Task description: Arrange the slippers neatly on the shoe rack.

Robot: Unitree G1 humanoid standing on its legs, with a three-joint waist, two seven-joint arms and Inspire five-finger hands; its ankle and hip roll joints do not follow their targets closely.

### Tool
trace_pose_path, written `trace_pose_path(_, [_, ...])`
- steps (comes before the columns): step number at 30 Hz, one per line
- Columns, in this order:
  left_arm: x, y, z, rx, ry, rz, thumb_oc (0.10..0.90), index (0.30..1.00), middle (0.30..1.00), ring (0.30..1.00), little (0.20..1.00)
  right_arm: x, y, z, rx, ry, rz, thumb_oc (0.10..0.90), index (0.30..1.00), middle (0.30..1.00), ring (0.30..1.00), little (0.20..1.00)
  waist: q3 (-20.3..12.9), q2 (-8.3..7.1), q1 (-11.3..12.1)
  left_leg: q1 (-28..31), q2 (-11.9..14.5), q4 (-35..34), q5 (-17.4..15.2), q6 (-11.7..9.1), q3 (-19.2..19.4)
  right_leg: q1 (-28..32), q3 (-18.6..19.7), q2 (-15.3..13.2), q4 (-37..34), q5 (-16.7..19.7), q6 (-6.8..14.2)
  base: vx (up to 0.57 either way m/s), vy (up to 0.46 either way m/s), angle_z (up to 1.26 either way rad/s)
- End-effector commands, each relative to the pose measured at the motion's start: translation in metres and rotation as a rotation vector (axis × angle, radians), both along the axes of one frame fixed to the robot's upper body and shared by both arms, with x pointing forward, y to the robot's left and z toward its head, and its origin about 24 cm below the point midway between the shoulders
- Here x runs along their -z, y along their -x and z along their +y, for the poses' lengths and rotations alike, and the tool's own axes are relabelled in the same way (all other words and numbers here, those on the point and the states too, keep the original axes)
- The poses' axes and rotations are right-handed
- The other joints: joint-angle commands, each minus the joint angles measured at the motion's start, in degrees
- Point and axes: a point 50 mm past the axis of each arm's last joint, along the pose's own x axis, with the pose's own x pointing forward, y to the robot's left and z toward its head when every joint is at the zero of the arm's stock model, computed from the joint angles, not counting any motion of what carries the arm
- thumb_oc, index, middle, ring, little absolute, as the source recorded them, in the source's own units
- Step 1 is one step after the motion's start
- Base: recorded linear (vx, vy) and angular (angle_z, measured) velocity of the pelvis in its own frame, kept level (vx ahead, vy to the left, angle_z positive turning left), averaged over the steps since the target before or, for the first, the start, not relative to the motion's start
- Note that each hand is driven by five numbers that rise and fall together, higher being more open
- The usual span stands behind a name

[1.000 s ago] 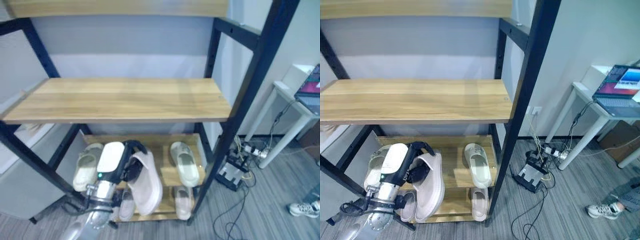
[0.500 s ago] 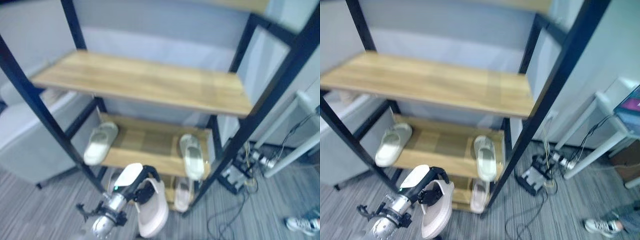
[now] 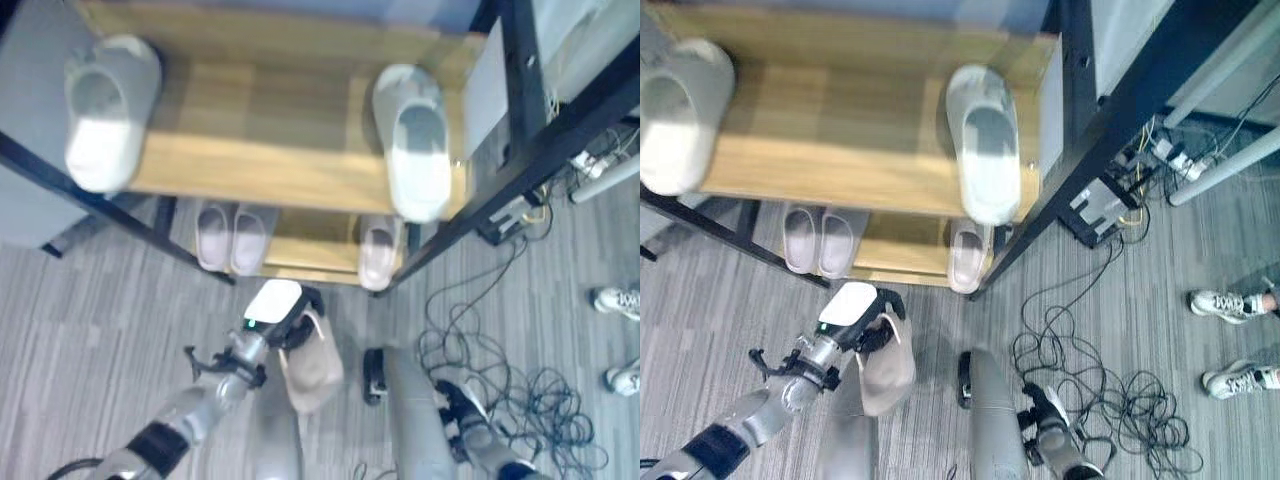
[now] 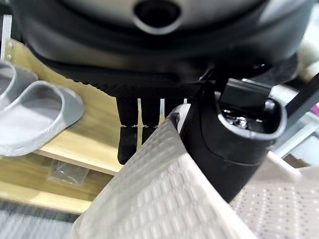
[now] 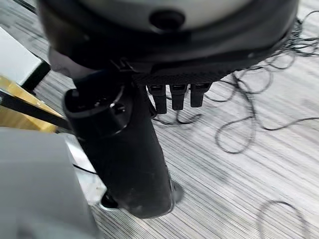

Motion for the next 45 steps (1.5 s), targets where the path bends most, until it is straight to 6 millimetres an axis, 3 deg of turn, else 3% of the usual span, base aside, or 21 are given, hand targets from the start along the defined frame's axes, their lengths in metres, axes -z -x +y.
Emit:
trace_pose_path(1, [-0.052, -0.011, -0.031, 0.079, 0.118, -0.351, 0.4, 0.3, 0.3, 0.3, 0.3, 0.007, 0.017, 0.01, 0.007, -0.018, -0.016, 0.8, 0.9, 0.9, 0.9, 0.9, -4.7, 0.8, -0.4, -0.9, 0.8, -2.5, -2.3, 3.6, -3.3, -1.3, -0.4, -0.8, -8.2, 0.6, 0.5, -0.03, 0.015, -0.05])
trace_pose_path(3, [-0.059, -0.016, -0.033, 0.079, 0.113, -0.395, 0.4, 0.3, 0.3, 0.3, 0.3, 0.004, 0.013, 0.009, 0.007, -0.011, -0.036, 0.8, 0.9, 0.9, 0.9, 0.9, -5.1, 1.05, -0.5, -4.0, 1.2, -0.3, -2.9, 3.7, -3.7, -4.3, -0.2, -0.7, -6.2, 0.4, 0.7, -0.01, 0.028, -0.03])
trace_pose_path(5, [-0.084, -0.024, -0.038, 0.065, 0.119, -0.555, 0.4, 0.3, 0.3, 0.3, 0.3, -0.013, -0.01, 0.015, -0.022, 0.0, -0.158, 0.8, 0.9, 0.9, 0.9, 0.9, -4.6, 1.47, -0.7, -10.2, 1.8, 5.6, -5.1, 4.8, -5.0, -10.5, 0.5, -0.5, -1.4, -0.4, 0.7, 0.0, 0.078, -0.16])
trace_pose_path(10, [-0.126, -0.035, -0.04, 0.025, 0.143, -0.781, 0.4, 0.3, 0.3, 0.3, 0.3, -0.034, -0.036, 0.025, -0.069, 0.031, -0.286, 0.8, 0.9, 0.9, 0.9, 0.9, -2.3, 1.97, -0.7, -17.5, 1.7, 17.3, -9.7, 6.5, -6.1, -17.9, 0.8, 0.6, 8.1, -3.0, 0.7, 0.02, 0.055, -0.28])
trace_pose_path(13, [-0.165, -0.041, -0.048, 0.046, 0.141, -0.953, 0.4, 0.3, 0.3, 0.3, 0.3, -0.055, -0.059, 0.027, -0.096, 0.066, -0.381, 0.8, 0.9, 0.9, 0.9, 0.9, -0.4, 2.01, -1.0, -23.2, 1.7, 27.5, -14.2, 7.4, -6.8, -23.9, 0.7, 1.0, 17.5, -6.4, 0.4, 0.07, 0.042, -0.15])
trace_pose_path(15, [-0.177, -0.042, -0.052, 0.059, 0.144, -0.992, 0.4, 0.3, 0.3, 0.3, 0.3, -0.06, -0.065, 0.028, -0.092, 0.067, -0.403, 0.8, 0.9, 0.9, 0.9, 0.9, 0.1, 2.06, -1.0, -24.9, 1.7, 29.8, -15.1, 7.5, -7.0, -25.5, 0.5, 1.1, 19.6, -7.3, 0.3, 0.04, 0.026, -0.06])
trace_pose_path(18, [-0.216, -0.038, -0.055, 0.105, 0.098, -1.14, 0.4, 0.3, 0.3, 0.3, 0.3, -0.073, -0.074, 0.023, -0.066, 0.077, -0.48, 0.8, 0.9, 0.9, 0.9, 0.9, 1.6, 2.56, -1.3, -29.4, 1.1, 37.7, -18.2, 8.0, -7.8, -30.1, 0.1, 0.9, 28.4, -10.3, 0.0, 0.06, 0.069, 0.0])
trace_pose_path(19, [-0.217, -0.038, -0.055, 0.107, 0.096, -1.144, 0.4, 0.3, 0.3, 0.3, 0.3, -0.074, -0.075, 0.024, -0.063, 0.075, -0.484, 0.8, 0.9, 0.9, 0.9, 0.9, 1.7, 2.53, -1.2, -29.9, 1.1, 38.4, -18.6, 8.0, -8.0, -30.5, 0.1, 0.8, 29.1, -10.7, 0.0, 0.08, 0.057, -0.05])
trace_pose_path(20, [-0.235, -0.039, -0.055, 0.112, 0.042, -1.2, 0.4, 0.3, 0.3, 0.3, 0.3, -0.082, -0.079, 0.019, -0.044, 0.073, -0.525, 0.8, 0.9, 0.9, 0.9, 0.9, 2.5, 2.67, -1.4, -31.4, 0.4, 42.5, -20.1, 8.2, -8.6, -32.2, 0.3, 0.6, 34.0, -11.8, 0.1, 0.06, 0.037, -0.04])
trace_pose_path(21, [-0.236, -0.039, -0.056, 0.114, 0.041, -1.203, 0.4, 0.3, 0.3, 0.3, 0.3, -0.083, -0.08, 0.019, -0.042, 0.072, -0.528, 0.8, 0.9, 0.9, 0.9, 0.9, 2.6, 2.67, -1.3, -31.8, 0.4, 43.0, -20.2, 8.3, -8.7, -32.6, 0.2, 0.6, 34.4, -12.0, 0.0, 0.1, 0.053, 0.02])
trace_pose_path(22, [-0.258, -0.041, -0.06, 0.114, -0.018, -1.256, 0.4, 0.3, 0.3, 0.3, 0.3, -0.093, -0.087, 0.014, -0.014, 0.062, -0.575, 0.8, 0.9, 0.9, 0.9, 0.9, 3.3, 2.76, -1.6, -33.4, -0.1, 47.1, -21.8, 7.9, -9.8, -34.3, 0.6, 0.1, 39.1, -13.5, 0.1, 0.07, 0.02, 0.01])
trace_pose_path(25, [-0.278, -0.043, -0.063, 0.101, -0.06, -1.291, 0.4, 0.3, 0.3, 0.3, 0.3, -0.104, -0.092, 0.009, 0.01, 0.048, -0.62, 0.8, 0.9, 0.9, 0.9, 0.9, 5.6, 2.16, -1.8, -34.0, -0.5, 52.4, -24.1, 7.5, -10.3, -35.9, 2.2, -0.2, 46.1, -14.8, 0.0, 0.07, 0.02, 0.04])
trace_pose_path(27, [-0.279, -0.043, -0.064, 0.103, -0.061, -1.294, 0.4, 0.3, 0.3, 0.3, 0.3, -0.105, -0.093, 0.009, 0.012, 0.047, -0.623, 0.8, 0.9, 0.9, 0.9, 0.9, 5.9, 1.97, -1.7, -34.0, -0.5, 52.7, -24.2, 7.5, -10.2, -36.0, 2.3, -0.2, 46.5, -14.9, 0.0, 0.03, 0.017, 0.09])
trace_pose_path(28, [-0.298, -0.043, -0.067, 0.085, -0.134, -1.322, 0.4, 0.3, 0.3, 0.3, 0.3, -0.11, -0.096, 0.004, 0.04, 0.035, -0.648, 0.8, 0.9, 0.9, 0.9, 0.9, 7.3, 1.54, -1.9, -34.0, -0.9, 55.3, -25.3, 7.6, -10.0, -36.2, 3.3, -0.1, 49.3, -15.7, -0.1, 0.01, 0.027, 0.07])
trace_pose_path(29, [-0.298, -0.043, -0.068, 0.086, -0.135, -1.323, 0.4, 0.3, 0.3, 0.3, 0.3, -0.111, -0.096, 0.005, 0.04, 0.034, -0.649, 0.8, 0.9, 0.9, 0.9, 0.9, 7.4, 1.46, -1.8, -34.0, -0.9, 55.3, -25.3, 7.6, -10.0, -36.2, 3.3, 0.0, 49.4, -15.8, -0.1, 0.02, 0.032, 0.04])
trace_pose_path(31, [-0.329, -0.043, -0.076, 0.062, -0.217, -1.326, 0.4, 0.3, 0.3, 0.3, 0.3, -0.114, -0.093, 0.0, 0.081, -0.035, -0.675, 0.8, 0.9, 0.9, 0.9, 0.9, 7.7, 0.38, -2.0, -34.0, -1.4, 58.7, -27.1, 8.0, -9.7, -36.9, 4.8, 0.0, 53.4, -16.8, -0.8, 0.01, 0.018, 0.01])
trace_pose_path(33, [-0.343, -0.045, -0.078, 0.037, -0.274, -1.319, 0.4, 0.3, 0.3, 0.3, 0.3, -0.111, -0.088, -0.006, 0.1, -0.059, -0.666, 0.8, 0.9, 0.9, 0.9, 0.9, 7.7, 0.1, -2.2, -34.0, -1.6, 60.0, -27.8, 8.1, -9.7, -37.4, 5.5, 0.1, 54.9, -17.3, -1.0, 0.02, 0.044, 0.0])
trace_pose_path(37, [-0.356, -0.051, -0.082, 0.008, -0.403, -1.272, 0.4, 0.3, 0.3, 0.3, 0.3, -0.113, -0.087, -0.008, 0.102, -0.086, -0.673, 0.8, 0.9, 0.9, 0.9, 0.9, 7.7, -0.12, -2.4, -34.0, -1.4, 61.1, -28.2, 8.3, -9.6, -37.4, 6.2, 0.0, 56.2, -17.7, -1.5, 0.0, 0.008, 0.0])
trace_pose_path(45, [-0.381, -0.062, -0.085, -0.096, -0.446, -1.218, 0.4, 0.3, 0.3, 0.3, 0.3, -0.1, -0.08, -0.012, 0.161, -0.142, -0.617, 0.8, 0.9, 0.9, 0.9, 0.9, 7.7, -0.92, -3.1, -34.0, -1.5, 60.5, -27.9, 8.1, -9.5, -37.4, 7.1, 0.1, 55.8, -17.4, -1.9, -0.01, 0.007, 0.0])
